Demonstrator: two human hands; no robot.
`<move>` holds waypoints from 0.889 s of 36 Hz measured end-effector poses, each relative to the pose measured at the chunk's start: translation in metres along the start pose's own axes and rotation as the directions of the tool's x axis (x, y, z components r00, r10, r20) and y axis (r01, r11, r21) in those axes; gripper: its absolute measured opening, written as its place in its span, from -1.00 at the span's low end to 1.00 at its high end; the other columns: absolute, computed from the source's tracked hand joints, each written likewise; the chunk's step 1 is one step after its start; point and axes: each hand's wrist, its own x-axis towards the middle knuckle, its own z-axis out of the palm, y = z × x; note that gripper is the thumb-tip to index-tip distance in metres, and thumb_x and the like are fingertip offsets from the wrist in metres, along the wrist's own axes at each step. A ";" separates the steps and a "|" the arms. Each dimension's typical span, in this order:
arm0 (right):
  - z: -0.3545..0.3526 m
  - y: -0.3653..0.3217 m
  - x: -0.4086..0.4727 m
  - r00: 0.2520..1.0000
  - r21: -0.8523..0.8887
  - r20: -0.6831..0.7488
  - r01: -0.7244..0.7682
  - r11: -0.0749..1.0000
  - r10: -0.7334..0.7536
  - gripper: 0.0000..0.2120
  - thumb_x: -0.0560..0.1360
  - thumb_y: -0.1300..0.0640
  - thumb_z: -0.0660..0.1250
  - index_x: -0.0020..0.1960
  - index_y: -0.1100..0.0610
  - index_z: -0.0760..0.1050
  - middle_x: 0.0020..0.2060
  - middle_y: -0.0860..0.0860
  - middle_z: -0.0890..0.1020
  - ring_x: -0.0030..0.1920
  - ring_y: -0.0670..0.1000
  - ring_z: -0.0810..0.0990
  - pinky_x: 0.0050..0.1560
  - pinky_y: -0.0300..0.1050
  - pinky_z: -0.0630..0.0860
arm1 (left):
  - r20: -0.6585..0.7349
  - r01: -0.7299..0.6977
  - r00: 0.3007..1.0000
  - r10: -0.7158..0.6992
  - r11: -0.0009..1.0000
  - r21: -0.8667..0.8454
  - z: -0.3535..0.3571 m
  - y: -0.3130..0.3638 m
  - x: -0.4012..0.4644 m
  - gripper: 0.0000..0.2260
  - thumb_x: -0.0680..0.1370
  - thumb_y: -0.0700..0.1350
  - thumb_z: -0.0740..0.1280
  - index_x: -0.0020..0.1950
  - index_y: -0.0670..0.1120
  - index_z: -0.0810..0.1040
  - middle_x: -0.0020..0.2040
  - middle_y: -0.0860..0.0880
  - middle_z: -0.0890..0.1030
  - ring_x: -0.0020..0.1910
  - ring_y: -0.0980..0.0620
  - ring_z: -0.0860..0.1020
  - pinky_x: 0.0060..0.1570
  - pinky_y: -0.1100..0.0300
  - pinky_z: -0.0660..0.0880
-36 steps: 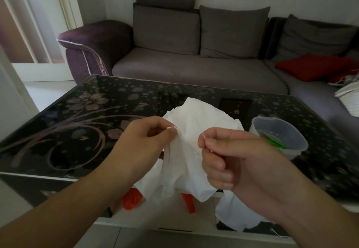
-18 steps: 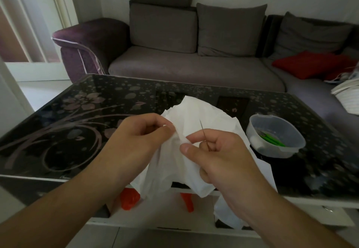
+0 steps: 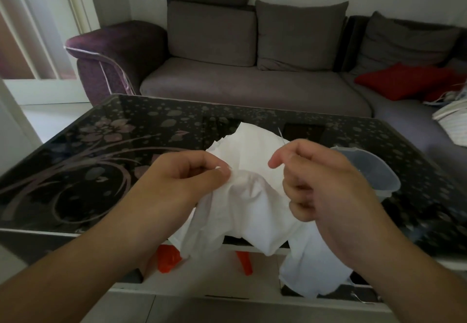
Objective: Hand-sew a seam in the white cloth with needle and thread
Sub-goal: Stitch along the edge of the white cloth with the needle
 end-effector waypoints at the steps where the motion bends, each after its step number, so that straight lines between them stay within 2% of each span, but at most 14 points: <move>1: -0.001 -0.002 -0.004 1.000 -0.015 0.020 0.013 1.000 -0.013 -0.70 0.67 0.23 0.21 -0.19 0.11 0.60 -0.48 0.03 0.33 -0.48 -0.04 0.22 -0.49 -0.19 0.18 | -0.003 0.000 1.000 0.000 1.000 -0.001 0.001 0.000 0.000 -0.84 0.58 -0.04 0.39 -0.13 0.05 0.76 -0.07 0.05 0.74 -0.04 0.08 0.69 0.12 0.01 0.64; 4: 0.000 -0.004 -0.013 0.995 -0.141 0.077 0.075 0.987 -0.065 -0.69 0.63 0.19 0.20 -0.24 0.10 0.58 -0.48 0.06 0.33 -0.49 -0.04 0.25 -0.46 -0.17 0.20 | 0.014 -0.021 1.000 0.021 1.000 0.004 0.002 0.001 -0.001 -0.85 0.57 -0.03 0.38 -0.12 0.05 0.76 -0.07 0.03 0.74 -0.05 0.07 0.70 0.08 0.03 0.62; 9: 0.015 0.000 -0.018 0.978 -0.247 0.199 0.113 0.963 -0.063 -0.75 0.53 0.12 0.24 -0.25 0.08 0.61 -0.53 -0.08 0.37 -0.53 -0.16 0.33 -0.39 -0.21 0.25 | 0.020 -0.056 0.998 0.055 0.998 0.026 0.001 0.000 -0.003 -0.83 0.59 -0.06 0.36 -0.10 0.05 0.75 -0.08 0.02 0.74 -0.05 0.03 0.70 0.08 0.00 0.63; 13: 0.016 0.002 -0.016 0.982 -0.309 0.186 0.097 0.946 -0.039 -0.75 0.54 0.19 0.27 -0.26 0.09 0.63 -0.57 -0.12 0.39 -0.53 -0.17 0.38 -0.37 -0.24 0.27 | 0.022 -0.063 0.998 0.062 0.998 0.027 0.003 0.000 -0.004 -0.82 0.57 -0.06 0.35 -0.14 0.06 0.74 -0.12 0.05 0.73 -0.09 0.06 0.70 -0.01 0.09 0.58; 17: 0.014 0.004 -0.015 0.987 -0.355 0.157 0.099 0.930 -0.045 -0.73 0.55 0.21 0.30 -0.29 0.10 0.64 -0.59 -0.16 0.42 -0.49 -0.25 0.46 -0.44 -0.38 0.30 | 0.017 -0.053 0.998 0.052 0.998 0.023 0.004 0.000 -0.002 -0.82 0.57 -0.06 0.35 -0.14 0.05 0.74 -0.12 0.05 0.72 -0.09 0.06 0.69 -0.03 0.12 0.56; 20: 0.011 0.003 -0.016 0.983 -0.423 0.122 0.174 0.889 -0.134 -0.71 0.55 0.19 0.31 -0.32 0.05 0.64 -0.52 -0.14 0.49 -0.41 -0.23 0.48 -0.38 -0.41 0.39 | 0.018 -0.036 0.999 0.036 0.999 0.029 0.003 0.000 -0.001 -0.82 0.58 -0.05 0.36 -0.15 0.07 0.74 -0.13 0.06 0.72 -0.10 0.09 0.69 -0.03 0.12 0.54; 23: 0.006 0.002 -0.016 0.964 -0.485 0.116 0.266 0.833 -0.241 -0.71 0.57 0.17 0.30 -0.29 0.03 0.65 -0.50 -0.09 0.52 -0.42 -0.15 0.47 -0.38 -0.32 0.39 | 0.014 -0.022 1.000 0.021 1.000 0.021 0.001 -0.001 0.000 -0.82 0.56 -0.03 0.37 -0.18 0.07 0.74 -0.15 0.08 0.70 -0.11 0.12 0.66 -0.04 0.12 0.50; 25: 0.003 0.003 -0.015 0.956 -0.514 0.111 0.289 0.808 -0.271 -0.71 0.59 0.15 0.30 -0.27 0.00 0.66 -0.48 -0.10 0.54 -0.40 -0.14 0.49 -0.35 -0.28 0.41 | 0.006 -0.009 1.000 0.009 1.000 0.008 0.002 -0.001 0.000 -0.82 0.56 -0.03 0.38 -0.19 0.08 0.74 -0.12 0.08 0.71 -0.09 0.14 0.66 -0.01 0.11 0.49; 29: 0.000 0.003 -0.013 0.944 -0.555 0.097 0.315 0.769 -0.316 -0.72 0.60 0.11 0.27 -0.23 -0.03 0.65 -0.48 -0.24 0.53 -0.35 -0.24 0.54 -0.30 -0.43 0.41 | 0.018 0.000 1.000 0.000 1.000 -0.006 0.002 -0.001 -0.001 -0.84 0.52 0.01 0.38 -0.17 0.06 0.75 -0.07 0.07 0.73 0.02 0.04 0.67 0.10 0.03 0.53; 32: -0.001 0.006 -0.009 0.926 -0.586 0.094 0.348 0.731 -0.365 -0.73 0.61 0.08 0.24 -0.20 -0.05 0.63 -0.37 -0.21 0.60 -0.22 -0.21 0.58 -0.23 -0.40 0.44 | 0.041 0.009 0.999 -0.008 1.000 -0.015 0.001 -0.001 -0.001 -0.83 0.55 -0.02 0.38 -0.15 0.04 0.76 -0.04 0.04 0.74 0.06 -0.01 0.68 0.16 -0.03 0.56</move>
